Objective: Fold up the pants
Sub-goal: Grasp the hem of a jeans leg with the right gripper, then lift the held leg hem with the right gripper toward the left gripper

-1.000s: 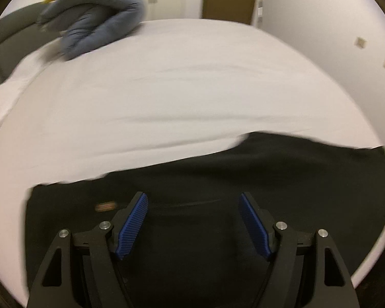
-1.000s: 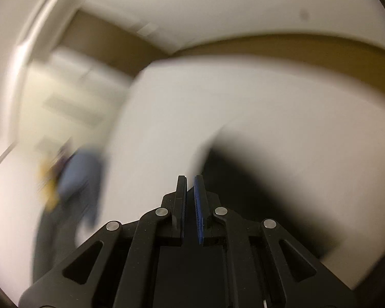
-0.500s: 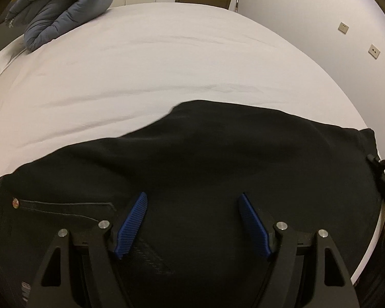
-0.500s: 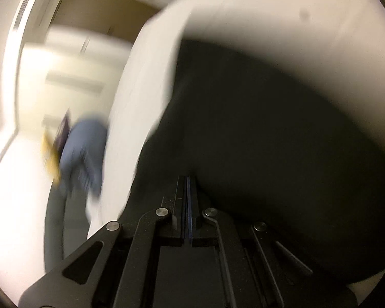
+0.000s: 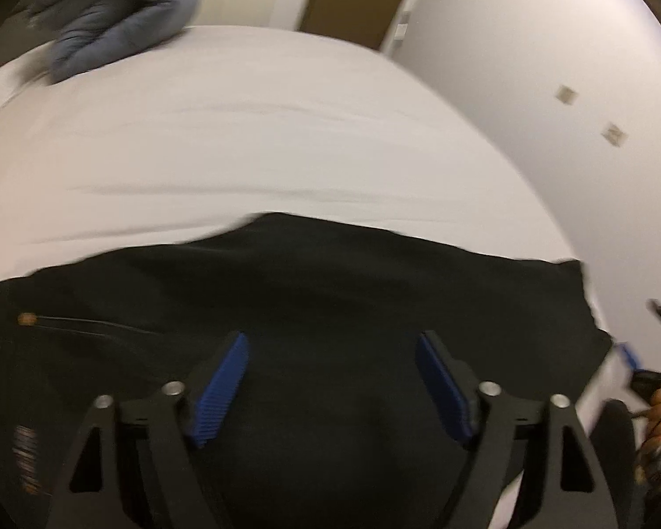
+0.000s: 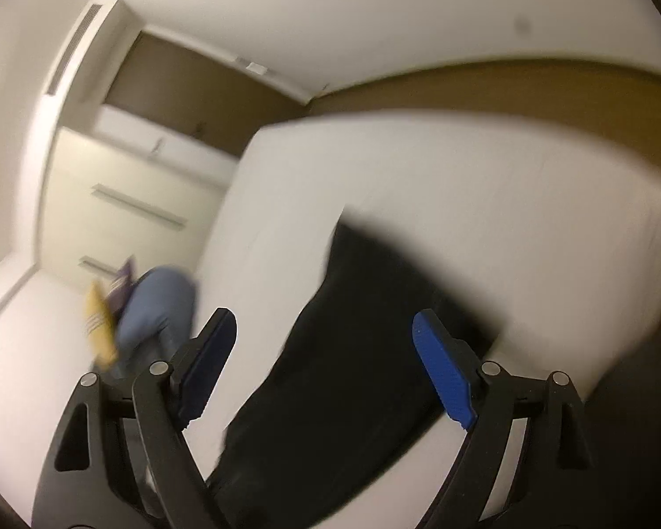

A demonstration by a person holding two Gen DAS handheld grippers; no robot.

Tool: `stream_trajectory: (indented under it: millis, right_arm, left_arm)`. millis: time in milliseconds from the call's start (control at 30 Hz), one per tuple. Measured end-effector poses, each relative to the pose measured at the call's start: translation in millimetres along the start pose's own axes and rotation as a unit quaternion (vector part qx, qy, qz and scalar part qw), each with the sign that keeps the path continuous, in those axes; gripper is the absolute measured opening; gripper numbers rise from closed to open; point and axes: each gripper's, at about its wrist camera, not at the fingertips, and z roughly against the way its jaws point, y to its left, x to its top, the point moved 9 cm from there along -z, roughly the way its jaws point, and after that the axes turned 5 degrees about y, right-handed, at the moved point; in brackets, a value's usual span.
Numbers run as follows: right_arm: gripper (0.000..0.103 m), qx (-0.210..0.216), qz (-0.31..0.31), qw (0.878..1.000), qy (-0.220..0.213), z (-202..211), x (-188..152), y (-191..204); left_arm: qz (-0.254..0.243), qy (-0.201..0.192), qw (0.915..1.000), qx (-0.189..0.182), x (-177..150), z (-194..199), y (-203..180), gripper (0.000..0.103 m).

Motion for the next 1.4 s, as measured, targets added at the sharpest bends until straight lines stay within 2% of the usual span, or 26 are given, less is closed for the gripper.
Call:
stream_trajectory:
  millis: [33, 67, 100, 133, 167, 200, 267, 300, 367, 433, 467, 500, 567, 600, 633, 700, 767, 867, 967, 1033, 1167, 1267, 1333, 1400]
  right_arm:
    - [0.083, 0.006, -0.013, 1.0, 0.018, -7.5, -21.1, 3.6]
    - [0.083, 0.009, -0.03, 0.999, 0.032, -12.7, -28.2, -1.1]
    - [0.083, 0.005, -0.052, 0.998, 0.041, -26.9, -51.5, 0.4]
    - [0.083, -0.009, -0.075, 0.996, 0.046, -32.0, -58.5, -9.2]
    - [0.082, -0.021, -0.097, 0.994, 0.042, -30.1, -56.0, -22.7]
    - [0.081, -0.023, -0.124, 0.992, 0.028, -14.9, -82.9, -35.2]
    - [0.081, -0.023, -0.148, 0.989, 0.008, -6.8, -76.5, -48.6]
    - [0.081, -0.022, -0.149, 0.989, -0.005, 0.0, -87.7, -53.7]
    - [0.081, -0.014, -0.147, 0.989, -0.011, 4.1, -81.8, -60.7]
    - [0.081, -0.001, -0.151, 0.988, -0.002, -2.3, -111.6, -57.6]
    - [0.081, 0.005, -0.15, 0.989, -0.001, 29.3, -109.8, -78.0]
    - [0.081, 0.011, -0.147, 0.989, 0.003, 31.2, -109.1, -79.0]
    - [0.079, 0.02, -0.148, 0.989, 0.008, 12.0, -107.9, -73.6]
    - [0.078, 0.028, -0.149, 0.988, 0.014, 16.2, -101.5, -81.3]
    - [0.075, 0.03, -0.147, 0.989, 0.016, -11.5, -106.9, -65.6]
    - [0.065, 0.027, -0.143, 0.989, 0.014, -24.6, -101.7, -62.5]
    - [0.039, 0.029, -0.149, 0.988, 0.014, -39.1, -96.5, -59.4]
    - [0.017, 0.022, -0.153, 0.988, 0.022, -50.9, -93.9, -62.7]
    - [0.01, 0.007, -0.138, 0.99, 0.014, -49.6, -92.9, -60.6]
    - [0.009, -0.005, -0.12, 0.993, 0.007, -57.2, -92.5, -51.9]
    - [0.008, -0.045, -0.055, 0.997, -0.003, -55.9, -93.1, -30.0]
    - [0.008, -0.072, 0.029, 0.997, 0.002, -58.0, -99.2, 5.8]
    - [0.008, -0.084, 0.119, 0.989, 0.019, -68.7, -119.7, 49.2]
    - [0.008, -0.088, 0.22, 0.97, 0.046, -77.2, -158.2, 92.7]
  left_arm:
    - [-0.002, 0.008, 0.9999, -0.01, -0.4, -7.8, -5.2, 0.082]
    - [0.004, 0.021, 0.9996, -0.019, -1.8, -18.7, -5.1, 0.082]
    - [0.015, 0.036, 0.999, -0.024, -6.0, -29.8, -2.6, 0.077]
    - [0.036, 0.056, 0.9975, -0.024, -13.8, -42.4, 7.2, 0.069]
    - [0.054, 0.055, 0.9968, -0.021, -17.4, -45.0, 18.5, 0.05]
    - [0.066, 0.05, 0.9963, -0.024, -17.0, -41.7, 27.1, 0.035]
    - [0.088, 0.059, 0.9937, -0.036, -22.5, -35.1, 37.0, 0.018]
    - [0.094, 0.062, 0.9931, -0.035, -25.8, -34.3, 41.7, 0.009]
    - [0.105, 0.066, 0.9918, -0.032, -26.7, -32.3, 56.1, 0.002]
    - [0.114, 0.065, 0.9909, -0.029, -29.3, -26.3, 54.9, 0.002]
    - [0.112, 0.065, 0.9913, -0.025, -29.1, -26.1, 53.1, 0.004]
    - [0.106, 0.065, 0.9921, -0.02, -30.3, -26.5, 49.1, 0.008]
    - [0.098, 0.063, 0.9931, -0.01, -19.4, -36.5, 48.3, 0.009]
    - [0.098, 0.063, 0.9932, -0.007, -19.0, -36.7, 45.7, 0.009]
    - [0.102, 0.062, 0.9928, -0.008, -21.2, -36.9, 46.7, 0.009]
    - [0.109, 0.064, 0.9919, -0.013, -22.3, -37.4, 47.9, 0.009]
    - [0.11, 0.065, 0.9917, -0.018, -22.7, -40.0, 45.0, 0.009]
    - [0.112, 0.065, 0.9913, -0.023, -23.5, -38.9, 47.5, 0.009]
    - [0.111, 0.064, 0.9916, -0.019, -24.0, -40.0, 46.3, 0.009]
    - [0.11, 0.064, 0.9918, -0.018, -24.6, -38.0, 50.5, 0.009]
    - [0.113, 0.064, 0.9912, -0.023, -24.2, -41.1, 47.6, 0.009]
    - [0.113, 0.062, 0.9914, -0.026, -25.9, -36.3, 53.9, 0.009]
    - [0.112, 0.06, 0.9916, -0.025, -26.4, -33.6, 56.7, 0.01]
    - [0.113, 0.058, 0.9916, -0.024, -26.3, -31.2, 59.5, 0.011]
